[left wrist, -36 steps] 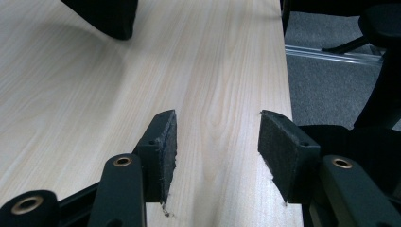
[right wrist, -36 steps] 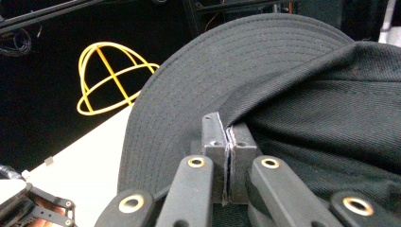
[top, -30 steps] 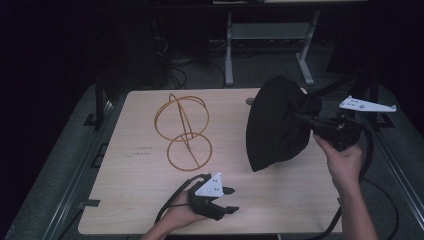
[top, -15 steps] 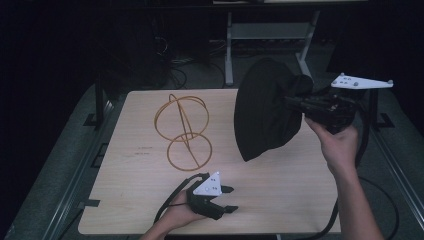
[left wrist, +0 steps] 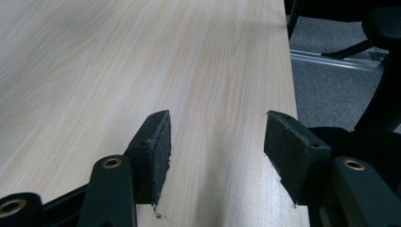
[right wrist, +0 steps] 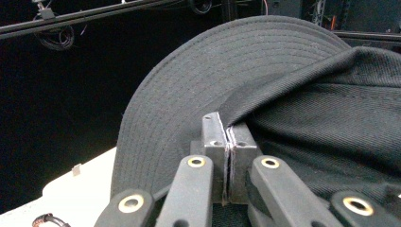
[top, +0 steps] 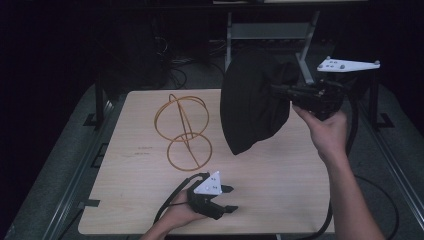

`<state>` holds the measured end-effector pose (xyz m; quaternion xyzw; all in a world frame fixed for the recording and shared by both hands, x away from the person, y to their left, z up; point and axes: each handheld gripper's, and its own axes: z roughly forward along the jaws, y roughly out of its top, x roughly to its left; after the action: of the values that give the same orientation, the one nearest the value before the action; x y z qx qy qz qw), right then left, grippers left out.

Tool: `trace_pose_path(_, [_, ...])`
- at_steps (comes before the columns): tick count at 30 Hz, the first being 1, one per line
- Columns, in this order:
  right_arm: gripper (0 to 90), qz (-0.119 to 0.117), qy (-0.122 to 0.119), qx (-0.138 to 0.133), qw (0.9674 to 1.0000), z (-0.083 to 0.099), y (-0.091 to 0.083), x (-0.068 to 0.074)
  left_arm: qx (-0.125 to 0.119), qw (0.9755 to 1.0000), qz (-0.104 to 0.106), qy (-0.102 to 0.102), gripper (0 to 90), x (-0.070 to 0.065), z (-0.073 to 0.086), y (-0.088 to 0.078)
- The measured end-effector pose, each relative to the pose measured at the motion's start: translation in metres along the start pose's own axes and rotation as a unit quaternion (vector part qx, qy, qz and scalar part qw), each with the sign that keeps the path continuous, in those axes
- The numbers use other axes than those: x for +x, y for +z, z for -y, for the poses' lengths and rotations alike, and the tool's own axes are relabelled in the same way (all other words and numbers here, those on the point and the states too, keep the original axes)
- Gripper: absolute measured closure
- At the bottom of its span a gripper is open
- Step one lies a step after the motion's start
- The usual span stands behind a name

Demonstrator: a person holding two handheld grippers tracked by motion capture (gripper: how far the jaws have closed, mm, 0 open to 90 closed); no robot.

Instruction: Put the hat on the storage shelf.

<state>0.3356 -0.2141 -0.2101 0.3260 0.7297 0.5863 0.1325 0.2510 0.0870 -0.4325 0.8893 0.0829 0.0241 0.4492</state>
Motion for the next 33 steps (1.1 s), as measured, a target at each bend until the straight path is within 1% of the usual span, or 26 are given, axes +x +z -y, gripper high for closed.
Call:
trace_pose_path(5, [88.6,-0.01,-0.006,0.001,0.9999,-0.009,0.009,0.006,-0.001,1.0,0.001,-0.004,40.4,0.0,0.001,0.0])
trace_pose_path(10, [88.6,-0.021,-0.015,0.008,0.9996,-0.019,0.02,0.013,-0.001,1.0,-0.001,0.001,40.4,0.001,0.001,0.001])
trace_pose_path(15, [88.6,-0.028,-0.024,0.013,0.9992,-0.03,0.033,0.02,0.002,1.0,0.0,-0.002,40.1,0.001,0.002,0.002])
trace_pose_path(16, [88.6,-0.028,-0.024,0.013,0.9992,-0.03,0.033,0.02,0.002,1.0,0.0,-0.002,40.1,0.001,0.002,0.002])
trace_pose_path(17, [88.6,-0.032,-0.026,0.013,0.9991,-0.034,0.038,0.022,0.001,1.0,0.001,-0.002,40.1,0.001,0.002,0.002])
trace_pose_path(19, [88.6,-0.033,-0.029,0.013,0.999,-0.035,0.04,0.023,0.001,1.0,0.001,-0.001,40.1,0.001,0.002,0.002])
trace_pose_path(21, [88.6,-0.039,-0.033,0.017,0.9986,-0.04,0.05,0.027,0.002,1.0,0.002,0.0,39.9,0.001,0.003,0.003])
trace_pose_path(22, [88.6,-0.039,-0.033,0.02,0.9985,-0.041,0.052,0.028,0.002,1.0,0.002,-0.003,39.9,0.001,0.003,0.004])
trace_pose_path(27, [88.6,-0.05,-0.031,0.022,0.998,-0.046,0.067,0.031,0.002,1.0,0.002,0.001,39.8,0.001,0.002,0.004])
trace_pose_path(33, [88.6,-0.068,-0.036,0.029,0.9967,-0.049,0.085,0.04,0.003,1.0,0.001,0.0,39.6,0.002,0.003,0.003])
